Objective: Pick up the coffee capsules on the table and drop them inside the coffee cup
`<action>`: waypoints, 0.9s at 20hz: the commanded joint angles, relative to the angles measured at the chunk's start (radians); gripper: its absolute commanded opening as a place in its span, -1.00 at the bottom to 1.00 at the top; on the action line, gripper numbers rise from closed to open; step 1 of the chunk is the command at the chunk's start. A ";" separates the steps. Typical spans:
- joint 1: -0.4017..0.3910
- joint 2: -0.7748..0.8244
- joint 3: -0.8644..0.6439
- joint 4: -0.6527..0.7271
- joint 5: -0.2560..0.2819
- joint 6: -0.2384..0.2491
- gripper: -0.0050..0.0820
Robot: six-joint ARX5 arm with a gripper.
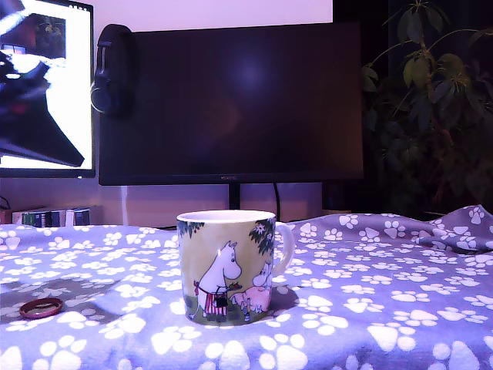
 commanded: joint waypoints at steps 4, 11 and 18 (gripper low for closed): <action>0.082 -0.115 -0.085 0.014 -0.001 -0.030 -0.93; 0.172 -0.299 -0.169 -0.001 0.000 -0.074 -0.93; 0.199 -0.525 -0.278 -0.010 -0.085 -0.120 -0.93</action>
